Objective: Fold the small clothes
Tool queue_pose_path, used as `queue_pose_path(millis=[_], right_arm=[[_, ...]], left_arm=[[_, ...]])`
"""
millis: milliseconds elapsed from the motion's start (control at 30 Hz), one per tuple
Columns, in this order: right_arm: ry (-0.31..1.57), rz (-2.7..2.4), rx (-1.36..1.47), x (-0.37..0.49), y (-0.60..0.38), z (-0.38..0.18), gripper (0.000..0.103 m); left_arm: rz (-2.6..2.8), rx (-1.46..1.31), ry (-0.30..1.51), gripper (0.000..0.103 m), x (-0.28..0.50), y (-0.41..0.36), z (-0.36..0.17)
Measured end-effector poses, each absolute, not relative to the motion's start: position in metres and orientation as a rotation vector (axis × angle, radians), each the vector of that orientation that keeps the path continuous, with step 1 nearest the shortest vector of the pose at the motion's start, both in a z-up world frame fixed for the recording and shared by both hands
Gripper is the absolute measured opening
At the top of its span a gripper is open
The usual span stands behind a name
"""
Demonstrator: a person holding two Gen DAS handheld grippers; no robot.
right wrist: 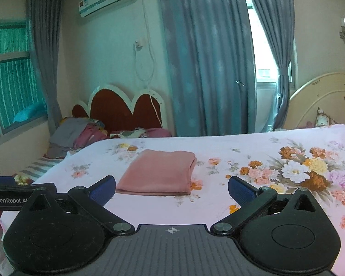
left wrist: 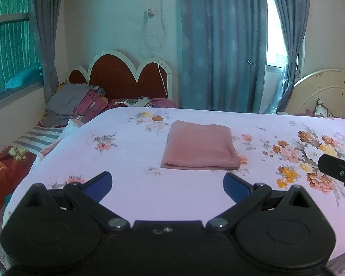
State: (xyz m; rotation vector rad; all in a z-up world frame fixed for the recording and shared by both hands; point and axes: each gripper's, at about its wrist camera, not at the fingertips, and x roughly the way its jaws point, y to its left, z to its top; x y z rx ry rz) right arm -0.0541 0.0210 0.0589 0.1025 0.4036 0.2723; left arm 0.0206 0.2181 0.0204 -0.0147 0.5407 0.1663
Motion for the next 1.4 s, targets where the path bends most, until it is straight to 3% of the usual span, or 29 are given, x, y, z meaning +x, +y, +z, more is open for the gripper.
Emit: queue_pose_path(millis=[1400], right_arm=[[0.405,0.295,0.106,-0.0463,0.0189,0.0560,0.103]], left_arm=[[0.182,-0.030,0.559,0.103,0.0226,0.2242,0.0176]])
